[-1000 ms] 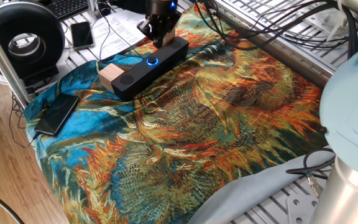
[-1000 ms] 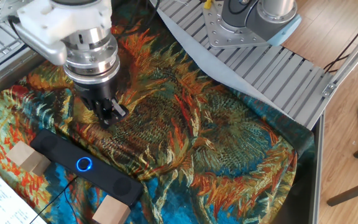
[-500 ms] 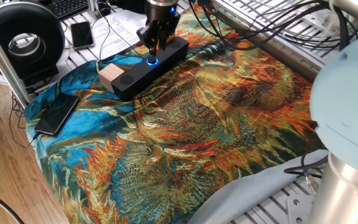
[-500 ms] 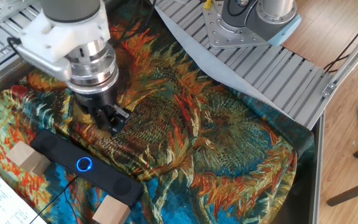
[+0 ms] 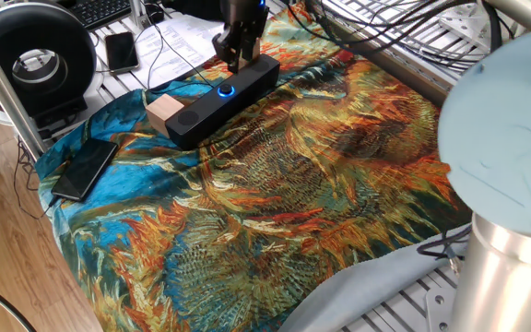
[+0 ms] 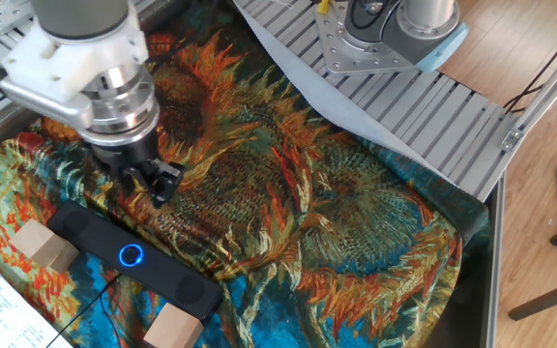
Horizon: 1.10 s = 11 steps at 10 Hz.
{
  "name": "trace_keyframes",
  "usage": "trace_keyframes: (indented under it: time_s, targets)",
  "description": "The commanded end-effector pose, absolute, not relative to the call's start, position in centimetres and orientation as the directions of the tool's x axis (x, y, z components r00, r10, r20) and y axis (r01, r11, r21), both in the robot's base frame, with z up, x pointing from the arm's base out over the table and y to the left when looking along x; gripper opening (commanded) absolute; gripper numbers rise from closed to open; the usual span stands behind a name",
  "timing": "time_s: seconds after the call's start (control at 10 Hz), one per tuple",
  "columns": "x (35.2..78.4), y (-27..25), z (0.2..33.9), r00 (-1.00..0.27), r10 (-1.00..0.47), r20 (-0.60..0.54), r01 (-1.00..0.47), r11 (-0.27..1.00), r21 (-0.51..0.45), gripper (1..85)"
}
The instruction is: Turn the knob to increase the volume of the speaker
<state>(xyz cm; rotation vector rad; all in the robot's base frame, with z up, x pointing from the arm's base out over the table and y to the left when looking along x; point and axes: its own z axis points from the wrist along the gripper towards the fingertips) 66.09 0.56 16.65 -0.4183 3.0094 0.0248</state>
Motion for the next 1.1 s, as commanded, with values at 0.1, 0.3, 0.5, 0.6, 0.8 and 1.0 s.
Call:
trace_keyframes:
  time_s: [0.1, 0.3, 0.5, 0.6, 0.8, 1.0]
  targets:
    - [68.5, 0.0, 16.3, -0.935, -0.336, -0.112, -0.338, 0.941, 0.001, 49.3]
    - [69.3, -0.1, 16.2, -0.934, -0.344, -0.098, -0.344, 0.939, -0.013, 49.3]
    - [70.0, 0.1, 15.3, -0.933, -0.341, -0.112, -0.342, 0.94, -0.01, 49.7]
    - [70.2, 0.2, 14.8, -0.932, -0.341, -0.12, -0.342, 0.94, -0.014, 49.7]
    - [70.8, 0.3, 14.1, -0.929, -0.344, -0.136, -0.343, 0.939, -0.032, 49.7]
    - [71.1, 0.4, 13.1, -0.927, -0.345, -0.146, -0.344, 0.938, -0.037, 49.7]
